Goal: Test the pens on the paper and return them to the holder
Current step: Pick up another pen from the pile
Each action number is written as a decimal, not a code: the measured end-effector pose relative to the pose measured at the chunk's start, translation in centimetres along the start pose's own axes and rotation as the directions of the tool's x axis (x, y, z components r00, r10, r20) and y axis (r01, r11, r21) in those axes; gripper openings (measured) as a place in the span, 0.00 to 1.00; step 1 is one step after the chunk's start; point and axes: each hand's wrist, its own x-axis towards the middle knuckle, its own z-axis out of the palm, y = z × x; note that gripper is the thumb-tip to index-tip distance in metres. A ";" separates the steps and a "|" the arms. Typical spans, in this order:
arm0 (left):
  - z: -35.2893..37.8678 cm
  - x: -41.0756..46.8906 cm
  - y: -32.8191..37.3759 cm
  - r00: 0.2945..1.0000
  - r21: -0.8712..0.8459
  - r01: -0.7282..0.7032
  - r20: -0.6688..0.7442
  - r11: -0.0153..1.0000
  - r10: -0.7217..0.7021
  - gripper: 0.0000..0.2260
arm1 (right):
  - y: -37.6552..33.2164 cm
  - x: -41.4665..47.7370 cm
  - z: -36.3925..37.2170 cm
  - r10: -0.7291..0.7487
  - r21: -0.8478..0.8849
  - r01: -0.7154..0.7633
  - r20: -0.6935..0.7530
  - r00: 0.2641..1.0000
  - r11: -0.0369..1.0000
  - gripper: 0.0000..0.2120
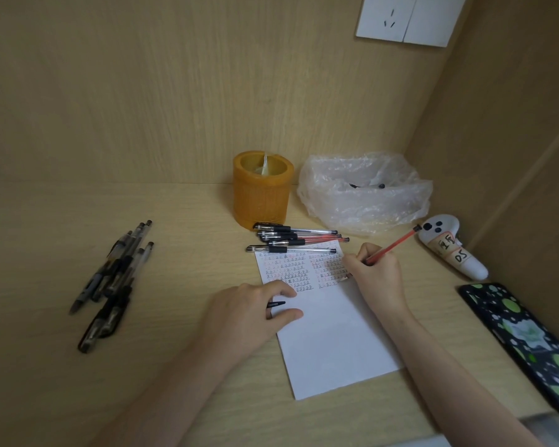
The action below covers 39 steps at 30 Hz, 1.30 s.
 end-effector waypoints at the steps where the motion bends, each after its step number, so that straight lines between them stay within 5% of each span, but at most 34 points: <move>1: 0.0 0.0 0.0 1.000 0.002 0.001 0.000 1.000 -0.001 0.17 | 0.0 0.0 0.0 0.005 0.018 -0.005 -0.003 1.000 1.000 0.13; 16: 0.2 0.0 -0.2 1.000 0.005 -0.016 -0.019 1.000 0.016 0.16 | 0.2 0.2 0.1 -0.013 0.007 0.012 0.021 1.000 1.000 0.19; 39: 0.1 0.0 -0.1 1.000 0.006 -0.011 -0.004 1.000 0.011 0.17 | 0.3 0.2 0.0 -0.036 -0.003 0.036 0.010 0.999 0.999 0.14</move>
